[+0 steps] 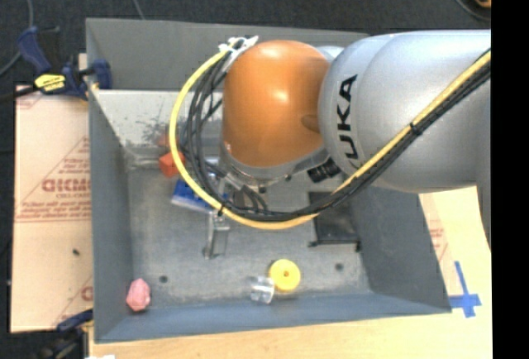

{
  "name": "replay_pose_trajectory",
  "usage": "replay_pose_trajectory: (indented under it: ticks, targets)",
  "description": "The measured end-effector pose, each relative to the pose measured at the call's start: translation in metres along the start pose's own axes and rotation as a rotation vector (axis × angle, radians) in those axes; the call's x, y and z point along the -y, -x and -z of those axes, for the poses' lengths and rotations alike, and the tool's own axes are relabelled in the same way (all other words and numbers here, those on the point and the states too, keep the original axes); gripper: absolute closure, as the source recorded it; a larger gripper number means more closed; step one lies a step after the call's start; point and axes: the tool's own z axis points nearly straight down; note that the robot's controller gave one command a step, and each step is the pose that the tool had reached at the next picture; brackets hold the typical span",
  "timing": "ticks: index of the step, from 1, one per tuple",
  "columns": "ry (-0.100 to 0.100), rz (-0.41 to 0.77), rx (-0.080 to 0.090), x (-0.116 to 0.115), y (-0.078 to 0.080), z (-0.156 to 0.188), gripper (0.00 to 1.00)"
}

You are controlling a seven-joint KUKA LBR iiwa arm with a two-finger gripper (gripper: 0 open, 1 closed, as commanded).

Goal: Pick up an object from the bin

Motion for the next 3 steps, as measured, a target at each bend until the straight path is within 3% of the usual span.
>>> replay_pose_trajectory:
  ticks: [1, 2, 3]
  targets:
    - [0.002, -0.005, 0.008, 0.001, 0.002, 0.005, 0.0]
    - [0.003, -0.124, 0.009, 0.027, 0.039, -0.084, 0.0]
    - [0.002, 0.0, 0.014, 0.043, 0.077, -0.076, 0.0]
